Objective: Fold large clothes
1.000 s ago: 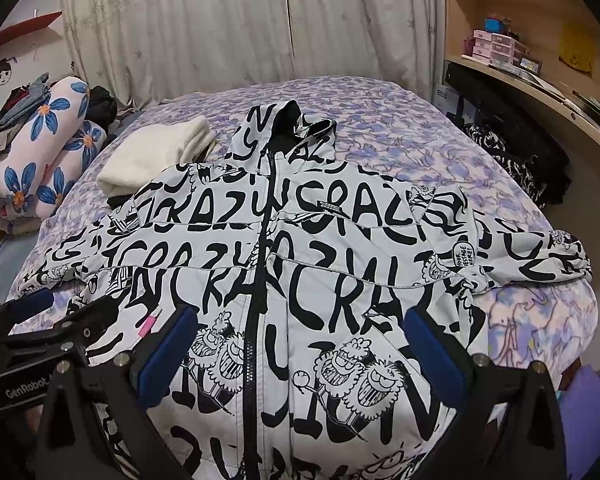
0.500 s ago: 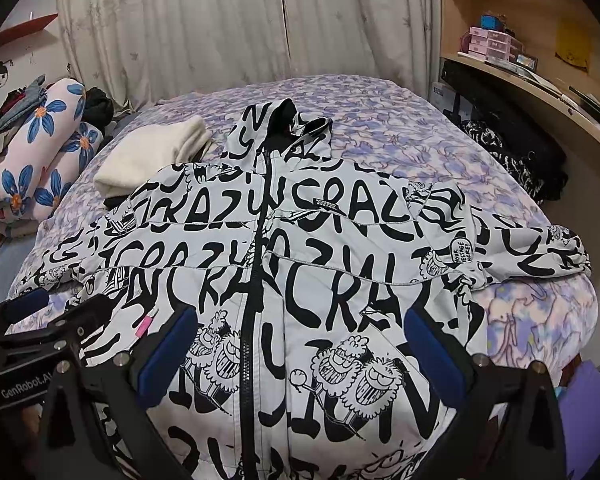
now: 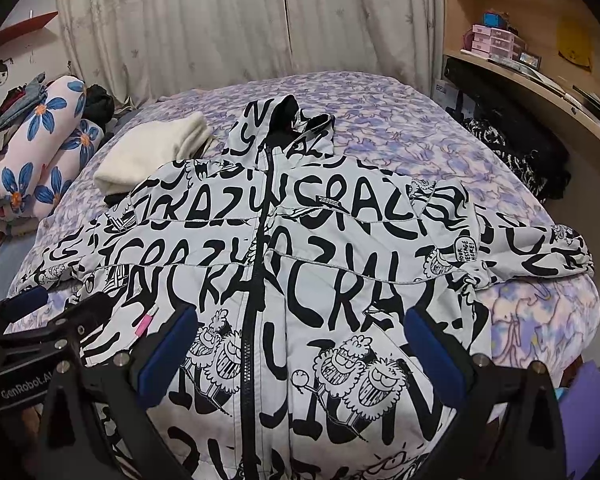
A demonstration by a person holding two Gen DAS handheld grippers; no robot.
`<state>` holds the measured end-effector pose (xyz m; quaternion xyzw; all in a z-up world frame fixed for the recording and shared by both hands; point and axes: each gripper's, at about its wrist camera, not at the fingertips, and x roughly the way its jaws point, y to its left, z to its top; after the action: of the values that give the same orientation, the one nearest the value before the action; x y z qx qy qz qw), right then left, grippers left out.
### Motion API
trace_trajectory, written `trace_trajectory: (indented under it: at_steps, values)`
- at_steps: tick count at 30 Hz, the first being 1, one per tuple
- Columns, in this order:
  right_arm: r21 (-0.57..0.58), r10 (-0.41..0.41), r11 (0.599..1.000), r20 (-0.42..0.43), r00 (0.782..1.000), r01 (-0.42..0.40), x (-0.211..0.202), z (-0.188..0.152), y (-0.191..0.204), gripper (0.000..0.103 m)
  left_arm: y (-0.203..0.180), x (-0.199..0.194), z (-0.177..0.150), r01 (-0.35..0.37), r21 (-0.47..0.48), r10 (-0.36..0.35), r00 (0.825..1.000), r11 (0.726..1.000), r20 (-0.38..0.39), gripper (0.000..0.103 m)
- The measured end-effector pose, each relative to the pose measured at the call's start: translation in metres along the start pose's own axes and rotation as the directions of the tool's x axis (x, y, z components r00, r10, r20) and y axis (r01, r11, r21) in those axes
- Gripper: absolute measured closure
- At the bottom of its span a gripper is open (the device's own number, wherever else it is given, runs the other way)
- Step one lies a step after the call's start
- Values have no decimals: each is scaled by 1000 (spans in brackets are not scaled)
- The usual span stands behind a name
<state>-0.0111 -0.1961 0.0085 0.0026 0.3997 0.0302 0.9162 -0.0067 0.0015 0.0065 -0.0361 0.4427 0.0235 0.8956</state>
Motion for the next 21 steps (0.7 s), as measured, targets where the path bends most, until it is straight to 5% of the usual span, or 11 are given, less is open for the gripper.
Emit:
trace_trajectory:
  at_steps: [21]
  values:
    - [12,-13,1000,13,1000,13,10,2,-10,0,-9,7,15,-37,28,36,999,999,29,2]
